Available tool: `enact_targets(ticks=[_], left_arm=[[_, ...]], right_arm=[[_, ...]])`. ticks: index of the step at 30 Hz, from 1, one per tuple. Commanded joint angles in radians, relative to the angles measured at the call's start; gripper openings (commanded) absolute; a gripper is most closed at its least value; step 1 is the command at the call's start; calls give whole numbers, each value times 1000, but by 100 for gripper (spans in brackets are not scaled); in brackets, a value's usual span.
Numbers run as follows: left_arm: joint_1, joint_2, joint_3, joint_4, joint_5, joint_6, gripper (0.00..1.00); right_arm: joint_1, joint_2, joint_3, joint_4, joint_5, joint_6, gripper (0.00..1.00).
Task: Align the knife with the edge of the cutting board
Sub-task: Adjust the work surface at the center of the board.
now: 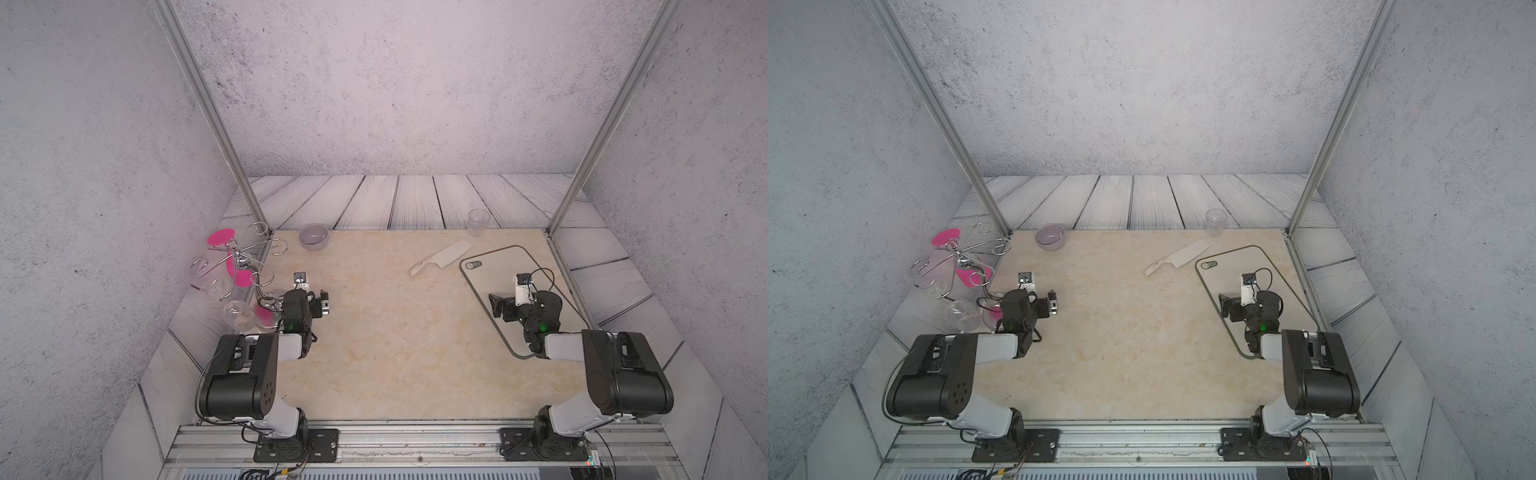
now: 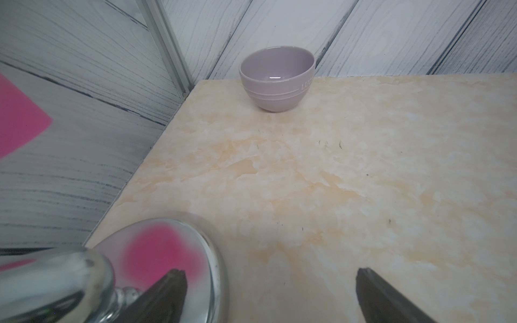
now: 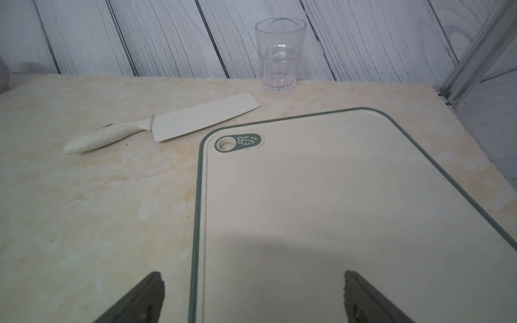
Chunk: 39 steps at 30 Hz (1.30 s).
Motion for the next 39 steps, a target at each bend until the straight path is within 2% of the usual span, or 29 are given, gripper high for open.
enact_targets(ticks=[1, 22, 24, 26, 29, 32, 35, 39], left_arm=[[5, -7, 15, 12, 0, -2, 100], [12, -3, 18, 10, 16, -5, 100], [13, -8, 17, 10, 18, -5, 100], [13, -18, 43, -42, 36, 1, 100], [12, -61, 108, -149, 60, 22, 100], [11, -88, 236, -445, 4, -45, 100], [4, -104, 289, -549, 1, -73, 100], [-10, -152, 312, -607, -2, -136, 100]], right_arm=[[-4, -15, 8, -4, -21, -3, 99], [-4, -11, 8, 2, -22, -3, 99], [-5, -6, 8, 15, 39, 14, 99], [-4, -4, 5, 25, 87, 45, 99], [-3, -31, 4, 40, 97, 56, 99], [-3, -121, 83, -202, 144, 76, 99], [-3, -185, 192, -476, 232, 185, 99], [-3, -213, 228, -529, 218, 262, 99]])
